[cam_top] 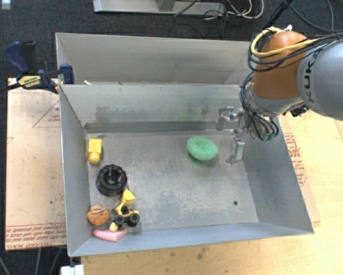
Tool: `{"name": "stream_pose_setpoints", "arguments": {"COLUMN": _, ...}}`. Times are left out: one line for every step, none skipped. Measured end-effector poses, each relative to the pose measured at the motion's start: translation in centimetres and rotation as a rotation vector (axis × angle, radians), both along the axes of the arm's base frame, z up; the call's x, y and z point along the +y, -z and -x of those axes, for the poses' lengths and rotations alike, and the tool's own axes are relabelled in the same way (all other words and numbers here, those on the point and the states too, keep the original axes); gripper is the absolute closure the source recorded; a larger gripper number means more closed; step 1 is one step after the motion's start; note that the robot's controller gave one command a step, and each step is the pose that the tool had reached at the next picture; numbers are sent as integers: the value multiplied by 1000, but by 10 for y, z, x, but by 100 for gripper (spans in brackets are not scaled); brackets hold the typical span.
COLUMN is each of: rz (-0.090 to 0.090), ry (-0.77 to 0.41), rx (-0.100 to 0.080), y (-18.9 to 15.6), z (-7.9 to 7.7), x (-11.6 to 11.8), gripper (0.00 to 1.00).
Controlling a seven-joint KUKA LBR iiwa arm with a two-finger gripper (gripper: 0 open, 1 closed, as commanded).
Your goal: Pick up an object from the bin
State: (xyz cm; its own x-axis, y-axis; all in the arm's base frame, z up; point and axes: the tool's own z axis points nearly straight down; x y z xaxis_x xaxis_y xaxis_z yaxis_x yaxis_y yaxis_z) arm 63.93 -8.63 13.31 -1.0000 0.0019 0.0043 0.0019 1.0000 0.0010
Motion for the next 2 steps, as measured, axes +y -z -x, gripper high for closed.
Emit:
{"name": "stream_pose_setpoints", "arguments": {"rz": 1, "ry": -1, "rx": -7, "y": -5, "z": -1, "x": 0, "gripper": 0}}
{"name": "stream_pose_setpoints", "arguments": {"rz": 3, "ry": -177, "rx": -12, "y": 13, "z": -5, "x": 16, "gripper": 0}}
